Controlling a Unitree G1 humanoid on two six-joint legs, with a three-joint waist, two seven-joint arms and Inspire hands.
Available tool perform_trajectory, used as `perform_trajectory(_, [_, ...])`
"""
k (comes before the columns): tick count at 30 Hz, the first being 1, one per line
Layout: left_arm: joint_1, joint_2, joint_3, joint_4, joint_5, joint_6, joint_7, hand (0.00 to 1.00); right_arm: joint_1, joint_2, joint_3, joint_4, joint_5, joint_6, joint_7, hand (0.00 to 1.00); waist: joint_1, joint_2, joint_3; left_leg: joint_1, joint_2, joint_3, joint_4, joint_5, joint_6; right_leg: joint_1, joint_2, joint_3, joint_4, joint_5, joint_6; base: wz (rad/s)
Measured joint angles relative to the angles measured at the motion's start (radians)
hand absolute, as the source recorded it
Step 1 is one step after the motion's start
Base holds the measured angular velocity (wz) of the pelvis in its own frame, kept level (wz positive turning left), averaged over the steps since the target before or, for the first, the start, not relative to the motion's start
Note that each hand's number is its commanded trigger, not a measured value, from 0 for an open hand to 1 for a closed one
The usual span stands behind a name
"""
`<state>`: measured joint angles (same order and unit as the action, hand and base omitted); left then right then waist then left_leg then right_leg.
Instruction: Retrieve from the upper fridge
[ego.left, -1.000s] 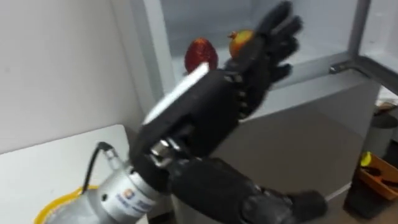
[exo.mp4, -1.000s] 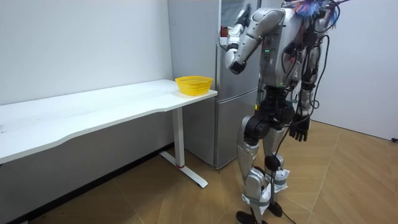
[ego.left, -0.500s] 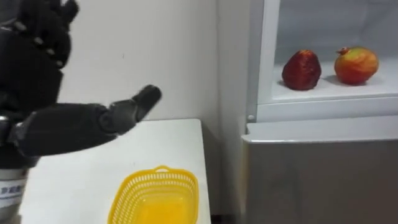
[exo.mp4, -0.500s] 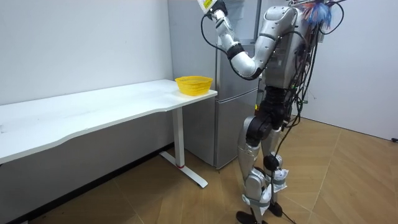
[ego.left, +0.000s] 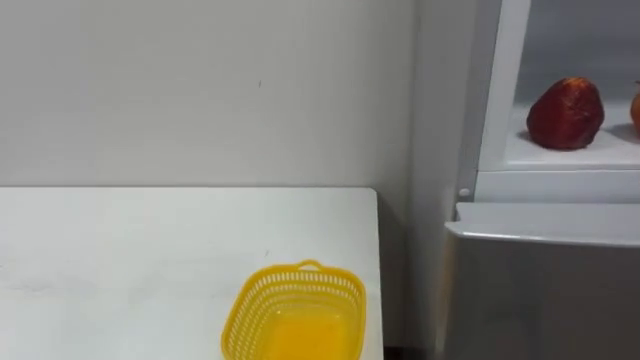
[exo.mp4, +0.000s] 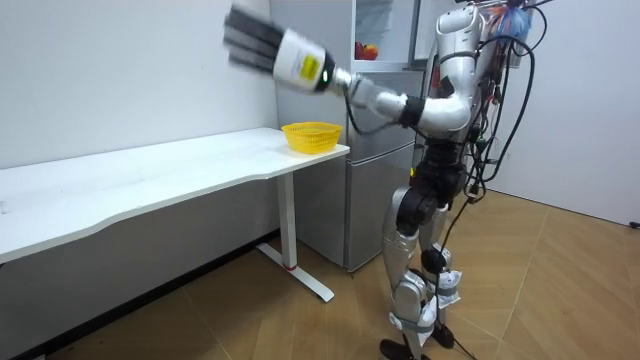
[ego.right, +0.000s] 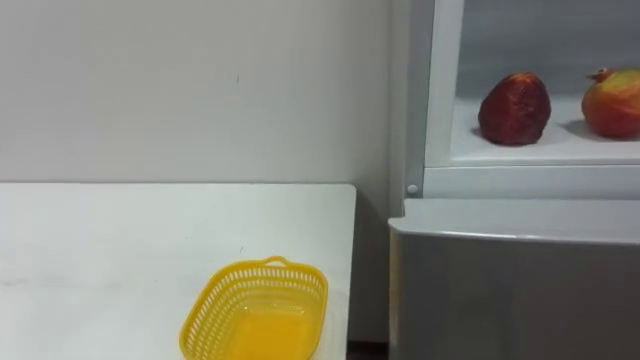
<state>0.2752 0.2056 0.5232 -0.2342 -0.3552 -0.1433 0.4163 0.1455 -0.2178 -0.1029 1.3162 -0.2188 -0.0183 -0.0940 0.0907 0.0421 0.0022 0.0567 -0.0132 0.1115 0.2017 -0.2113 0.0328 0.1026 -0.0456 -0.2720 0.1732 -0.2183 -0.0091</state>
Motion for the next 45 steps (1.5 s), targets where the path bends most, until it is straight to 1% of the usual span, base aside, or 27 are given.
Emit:
perform_trajectory(1, [0.011,-0.002,0.000,0.047,-0.015,0.000,0.012,0.00,0.000,0.000,0.000,-0.001,0.000,0.002,-0.001,0.00,0.000,0.000,-0.0002,0.001,0.000,-0.001,-0.001,0.000,0.000,0.001,0.000,-0.003,0.000,0.000,0.000,0.04])
perform_trajectory(2, [0.029,-0.006,-0.001,0.151,-0.045,0.000,0.033,0.00,0.001,0.000,0.000,-0.001,0.000,0.013,0.000,0.00,0.000,-0.001,-0.0008,0.001,0.000,-0.003,-0.002,0.000,0.000,0.002,0.000,-0.004,-0.001,0.000,0.000,0.00])
perform_trajectory(3, [0.050,-0.018,0.001,0.258,-0.055,0.001,0.044,0.00,0.001,0.000,-0.004,-0.003,-0.007,0.021,0.002,0.00,-0.001,-0.002,-0.0011,0.002,0.000,-0.002,-0.005,0.000,0.000,0.002,0.000,-0.003,0.001,-0.001,0.000,0.00])
perform_trajectory(4, [0.057,-0.030,0.001,0.303,-0.061,0.002,0.054,0.00,0.000,0.000,-0.008,-0.005,-0.012,0.022,0.004,0.00,0.000,-0.003,-0.0014,0.002,0.000,-0.002,-0.005,0.000,0.000,0.002,0.000,-0.003,0.001,-0.001,0.000,0.00])
perform_trajectory(5, [0.062,-0.055,0.000,0.395,-0.078,0.001,0.067,0.00,0.012,0.001,-0.008,-0.004,-0.014,0.024,0.008,0.00,0.000,-0.008,-0.0024,0.004,-0.001,-0.002,-0.008,0.000,0.000,0.002,0.000,-0.003,0.004,-0.001,0.000,0.00])
perform_trajectory(6, [0.065,-0.068,-0.009,0.499,-0.096,0.001,0.079,0.00,0.011,0.003,-0.007,-0.004,-0.015,0.030,0.011,0.00,0.001,-0.006,-0.0025,0.007,-0.001,-0.004,-0.011,0.000,0.000,0.002,-0.001,-0.004,0.011,-0.002,0.001,0.03])
perform_trajectory(7, [0.066,-0.070,-0.018,0.554,-0.105,0.000,0.082,0.00,0.011,0.006,-0.007,-0.006,-0.017,0.031,0.012,0.00,0.002,-0.011,-0.0021,0.007,-0.001,-0.005,-0.011,0.000,0.000,0.002,-0.001,-0.004,0.013,-0.003,0.001,0.04])
perform_trajectory(8, [0.066,-0.071,-0.041,0.658,-0.121,0.000,0.081,0.00,0.008,0.009,-0.008,-0.005,-0.025,0.033,0.018,0.00,0.000,-0.015,-0.0051,0.006,-0.001,-0.008,-0.012,0.000,0.000,0.002,-0.001,-0.007,0.012,-0.003,0.001,0.06])
perform_trajectory(9, [0.066,-0.070,-0.071,0.753,-0.146,0.000,0.075,0.00,0.002,0.013,-0.009,-0.005,-0.044,0.033,0.023,0.00,-0.006,-0.023,-0.0049,0.006,-0.002,-0.008,-0.011,0.000,0.000,0.003,-0.002,-0.008,0.012,-0.003,0.001,0.00])
perform_trajectory(10, [0.065,-0.070,-0.088,0.795,-0.161,0.000,0.069,0.00,0.001,0.015,-0.010,-0.005,-0.049,0.033,0.023,0.00,-0.005,-0.026,-0.0053,0.006,-0.002,-0.008,-0.011,0.000,0.000,0.003,-0.002,-0.008,0.012,-0.003,0.001,0.00])
perform_trajectory(12, [0.063,-0.073,-0.147,0.953,-0.164,0.007,0.011,0.00,0.000,0.021,-0.019,-0.006,-0.065,0.035,0.023,0.00,-0.005,-0.040,-0.0029,0.006,-0.002,-0.008,-0.013,-0.003,0.002,0.014,-0.002,-0.008,0.008,-0.003,0.002,0.00])
perform_trajectory(14, [0.057,-0.078,-0.173,1.044,-0.161,0.016,-0.032,0.00,-0.003,0.021,-0.019,-0.006,-0.080,0.042,0.024,0.00,-0.004,-0.044,-0.0027,0.008,-0.002,-0.005,-0.009,-0.008,0.005,0.017,-0.003,-0.007,0.002,-0.004,0.003,0.00])
perform_trajectory(16, [0.045,-0.078,-0.175,1.160,-0.152,0.023,-0.077,0.00,-0.007,0.021,-0.019,-0.006,-0.106,0.051,0.032,0.00,-0.002,-0.043,-0.0028,0.007,-0.001,0.000,-0.002,-0.012,0.007,0.018,-0.003,-0.004,-0.002,-0.003,0.004,-0.05])
perform_trajectory(18, [0.044,-0.079,-0.207,1.250,-0.105,0.056,-0.130,0.00,-0.003,0.023,-0.017,-0.009,-0.113,0.063,0.044,0.00,-0.005,-0.035,-0.0059,0.007,-0.002,0.000,0.001,-0.015,0.008,0.019,-0.003,-0.001,-0.002,-0.001,0.006,-0.04])
perform_trajectory(19, [0.047,-0.081,-0.215,1.256,-0.088,0.065,-0.145,0.00,-0.003,0.024,-0.017,-0.009,-0.113,0.063,0.045,0.00,-0.005,-0.035,-0.0059,0.008,-0.002,0.002,0.001,-0.015,0.008,0.019,-0.003,0.000,-0.002,-0.001,0.007,-0.04])
perform_trajectory(20, [0.057,-0.083,-0.231,1.265,-0.032,0.081,-0.172,0.00,-0.003,0.025,-0.017,-0.008,-0.115,0.063,0.047,0.00,-0.005,-0.039,-0.0032,0.009,-0.002,0.002,0.000,-0.015,0.008,0.019,-0.002,0.005,-0.001,-0.001,0.007,-0.04])
perform_trajectory(22, [0.060,-0.083,-0.254,1.275,0.077,0.101,-0.200,0.00,-0.004,0.026,-0.017,-0.008,-0.125,0.064,0.051,0.00,-0.011,-0.032,-0.0043,0.010,-0.001,0.004,-0.002,-0.015,0.008,0.017,-0.001,0.009,-0.001,-0.001,0.007,-0.02])
perform_trajectory(24, [0.048,-0.084,-0.306,1.271,0.255,0.117,-0.223,0.00,-0.005,0.027,-0.016,-0.008,-0.145,0.063,0.051,0.00,-0.042,-0.036,-0.0035,0.005,-0.002,-0.004,0.001,-0.014,0.008,0.021,-0.003,-0.005,0.000,0.000,0.007,0.12])
perform_trajectory(27, [0.008,-0.084,-0.342,1.274,0.406,0.123,-0.253,0.00,-0.008,0.028,-0.015,-0.009,-0.155,0.063,0.050,0.00,-0.064,-0.038,-0.0050,0.006,-0.002,-0.001,0.000,-0.013,0.007,0.020,-0.002,-0.001,-0.002,-0.001,0.007,-0.01])
perform_trajectory(28, [-0.003,-0.084,-0.347,1.274,0.415,0.123,-0.254,0.00,-0.008,0.028,-0.013,-0.011,-0.155,0.063,0.049,0.00,-0.066,-0.038,-0.0048,0.006,-0.002,0.000,-0.001,-0.013,0.007,0.020,-0.002,0.000,-0.002,-0.001,0.007,-0.11])
perform_trajectory(30, [-0.034,-0.084,-0.373,1.271,0.436,0.125,-0.255,0.00,-0.003,0.028,0.004,-0.011,-0.157,0.064,0.039,0.00,-0.068,-0.041,-0.0040,0.016,0.001,0.023,-0.005,-0.013,0.007,0.019,0.000,0.025,0.002,0.000,0.007,-0.24])
perform_trajectory(31, [-0.036,-0.084,-0.377,1.271,0.437,0.125,-0.257,0.00,-0.003,0.029,0.003,-0.013,-0.157,0.064,0.038,0.00,-0.071,-0.041,-0.0038,0.019,0.001,0.025,-0.005,-0.013,0.008,0.019,0.000,0.027,0.002,0.000,0.008,-0.21])
perform_trajectory(33, [-0.042,-0.080,-0.396,1.272,0.438,0.129,-0.271,0.00,0.002,0.029,0.002,-0.033,-0.145,0.064,0.022,0.00,-0.096,-0.043,-0.0035,0.022,0.000,0.030,-0.010,-0.014,0.009,0.020,-0.001,0.030,0.001,0.001,0.009,-0.10])
perform_trajectory(36, [-0.045,-0.078,-0.422,1.277,0.438,0.138,-0.288,0.00,-0.001,0.031,0.002,-0.036,-0.130,0.063,-0.005,0.00,-0.099,-0.043,-0.0033,0.030,0.001,0.048,-0.019,-0.014,0.009,0.017,0.002,0.056,0.005,0.003,0.011,-0.19])
perform_trajectory(40, [-0.051,-0.079,-0.430,1.279,0.438,0.142,-0.322,0.00,-0.015,0.031,-0.011,-0.072,-0.122,0.061,-0.051,0.00,-0.111,-0.042,-0.0017,0.039,0.001,0.054,-0.031,-0.014,0.009,0.011,0.003,0.078,0.014,0.003,0.011,-0.09])
perform_trajectory(43, [-0.063,-0.079,-0.432,1.279,0.454,0.142,-0.342,0.00,-0.039,0.032,-0.031,-0.110,-0.048,0.038,-0.108,0.00,-0.112,-0.043,-0.0010,0.034,0.001,0.056,-0.033,-0.014,0.010,0.000,0.005,0.079,0.012,0.003,0.011,-0.03])
perform_trajectory(45, [-0.070,-0.079,-0.448,1.279,0.483,0.135,-0.340,0.00,-0.048,0.036,-0.039,-0.168,0.019,0.007,-0.148,0.00,-0.114,-0.040,-0.0012,0.022,0.001,0.056,-0.027,-0.014,0.010,-0.009,0.003,0.082,0.008,0.003,0.011,0.00])
